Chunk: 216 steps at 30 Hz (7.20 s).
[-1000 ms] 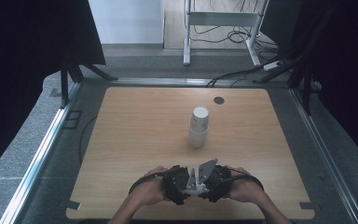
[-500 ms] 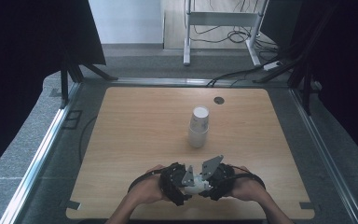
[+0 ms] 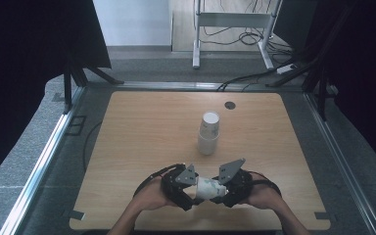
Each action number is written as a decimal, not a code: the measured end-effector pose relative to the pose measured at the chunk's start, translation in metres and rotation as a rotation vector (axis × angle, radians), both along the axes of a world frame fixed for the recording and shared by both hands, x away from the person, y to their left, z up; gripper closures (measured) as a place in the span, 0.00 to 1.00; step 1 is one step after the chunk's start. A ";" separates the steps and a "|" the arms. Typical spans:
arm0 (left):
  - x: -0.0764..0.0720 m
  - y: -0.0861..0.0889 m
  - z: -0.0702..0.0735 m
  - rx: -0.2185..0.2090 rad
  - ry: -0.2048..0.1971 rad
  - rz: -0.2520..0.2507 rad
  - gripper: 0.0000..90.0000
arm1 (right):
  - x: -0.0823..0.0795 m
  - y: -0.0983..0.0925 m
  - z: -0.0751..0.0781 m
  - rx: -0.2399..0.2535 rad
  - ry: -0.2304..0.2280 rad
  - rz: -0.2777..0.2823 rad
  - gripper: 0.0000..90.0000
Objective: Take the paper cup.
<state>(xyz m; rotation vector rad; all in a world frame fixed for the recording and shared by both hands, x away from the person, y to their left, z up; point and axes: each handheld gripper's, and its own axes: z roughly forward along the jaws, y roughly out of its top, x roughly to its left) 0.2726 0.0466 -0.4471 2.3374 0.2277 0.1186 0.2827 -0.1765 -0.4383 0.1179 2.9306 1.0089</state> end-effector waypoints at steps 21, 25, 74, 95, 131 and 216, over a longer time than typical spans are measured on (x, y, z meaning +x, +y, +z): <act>0.005 0.012 -0.007 -0.231 0.057 0.021 0.19 | 0.004 -0.020 -0.002 0.146 0.002 -0.005 0.40; 0.005 0.012 -0.009 -0.245 0.061 0.016 0.19 | 0.005 -0.020 -0.005 0.170 -0.001 0.005 0.40; 0.004 0.013 -0.006 -0.292 0.087 -0.026 0.38 | 0.010 -0.016 -0.015 0.197 0.026 0.063 0.36; -0.008 -0.005 0.013 0.014 -0.004 -0.016 0.38 | -0.003 0.015 -0.008 -0.158 -0.047 0.047 0.24; -0.011 -0.014 0.017 0.048 0.003 -0.024 0.31 | -0.006 0.029 -0.023 -0.222 -0.026 0.089 0.41; 0.024 0.044 0.022 -0.073 -0.090 0.355 0.30 | 0.019 -0.009 -0.024 0.134 -0.053 -0.261 0.00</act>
